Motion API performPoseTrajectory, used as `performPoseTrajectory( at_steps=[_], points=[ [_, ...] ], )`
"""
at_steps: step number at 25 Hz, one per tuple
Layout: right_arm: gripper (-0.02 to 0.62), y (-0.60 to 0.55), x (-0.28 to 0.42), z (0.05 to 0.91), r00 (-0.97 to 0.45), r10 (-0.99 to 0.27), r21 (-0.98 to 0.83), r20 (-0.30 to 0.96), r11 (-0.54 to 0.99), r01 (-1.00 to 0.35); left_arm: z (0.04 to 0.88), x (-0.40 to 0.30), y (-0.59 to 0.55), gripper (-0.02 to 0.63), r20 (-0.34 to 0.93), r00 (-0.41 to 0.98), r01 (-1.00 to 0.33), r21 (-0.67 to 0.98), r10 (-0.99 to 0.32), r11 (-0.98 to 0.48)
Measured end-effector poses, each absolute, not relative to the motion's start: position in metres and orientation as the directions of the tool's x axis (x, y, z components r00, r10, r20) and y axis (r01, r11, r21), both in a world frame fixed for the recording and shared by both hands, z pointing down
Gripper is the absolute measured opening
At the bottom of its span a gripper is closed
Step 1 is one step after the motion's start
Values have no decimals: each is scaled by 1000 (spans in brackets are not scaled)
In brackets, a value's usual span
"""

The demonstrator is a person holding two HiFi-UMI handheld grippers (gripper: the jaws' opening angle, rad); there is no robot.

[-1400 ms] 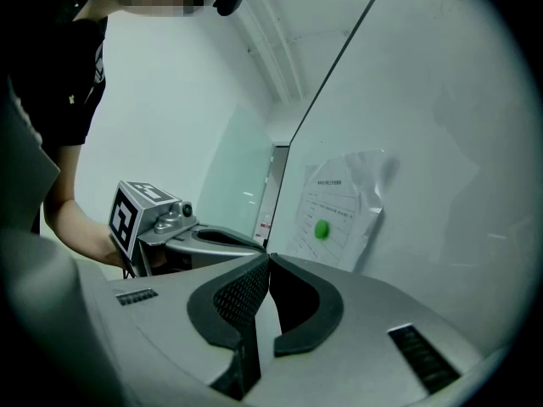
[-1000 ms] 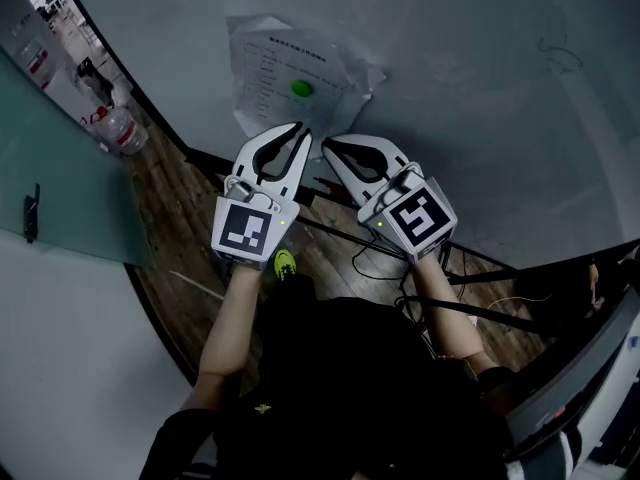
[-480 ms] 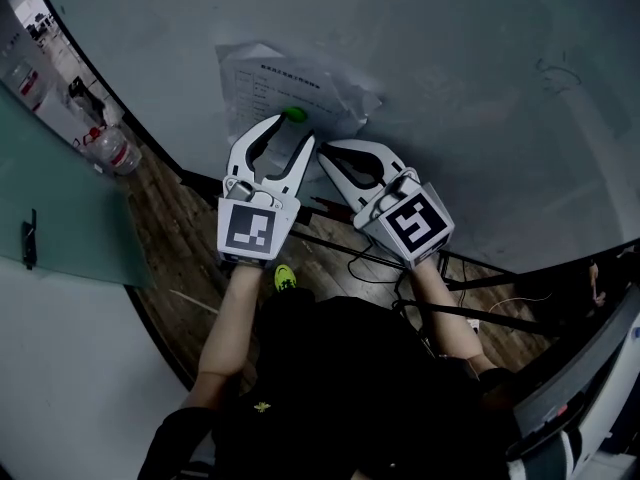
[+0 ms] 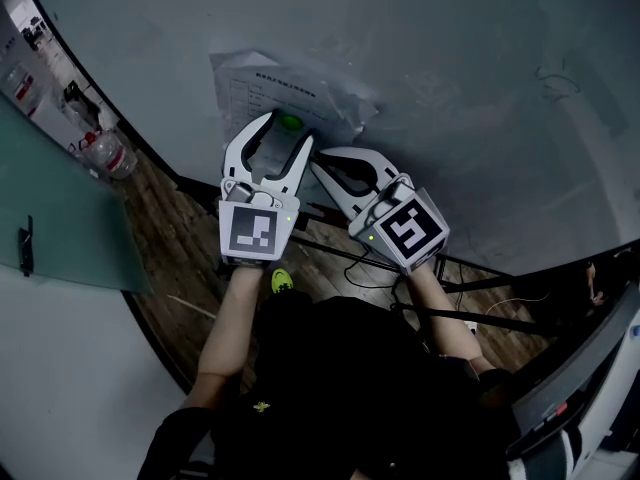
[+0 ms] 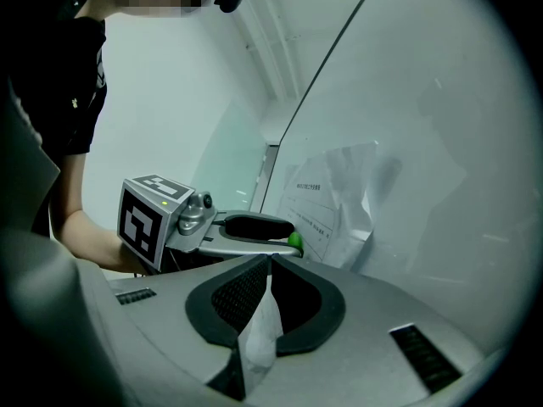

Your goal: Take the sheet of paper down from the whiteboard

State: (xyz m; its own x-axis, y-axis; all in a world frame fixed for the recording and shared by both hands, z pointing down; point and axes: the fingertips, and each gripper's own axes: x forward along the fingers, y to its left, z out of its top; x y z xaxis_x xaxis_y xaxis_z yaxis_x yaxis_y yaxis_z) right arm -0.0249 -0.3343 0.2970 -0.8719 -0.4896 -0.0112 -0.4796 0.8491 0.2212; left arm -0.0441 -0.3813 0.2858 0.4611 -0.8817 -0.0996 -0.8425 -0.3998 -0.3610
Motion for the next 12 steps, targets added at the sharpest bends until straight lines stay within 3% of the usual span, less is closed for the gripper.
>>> performPoseTrajectory(
  at_steps=[12],
  points=[
    [23,-335,-22,296,-871,-492,220,-17,848,-483,287,-44,-384,194,-98,425,-842,-406,-900,-354]
  ],
)
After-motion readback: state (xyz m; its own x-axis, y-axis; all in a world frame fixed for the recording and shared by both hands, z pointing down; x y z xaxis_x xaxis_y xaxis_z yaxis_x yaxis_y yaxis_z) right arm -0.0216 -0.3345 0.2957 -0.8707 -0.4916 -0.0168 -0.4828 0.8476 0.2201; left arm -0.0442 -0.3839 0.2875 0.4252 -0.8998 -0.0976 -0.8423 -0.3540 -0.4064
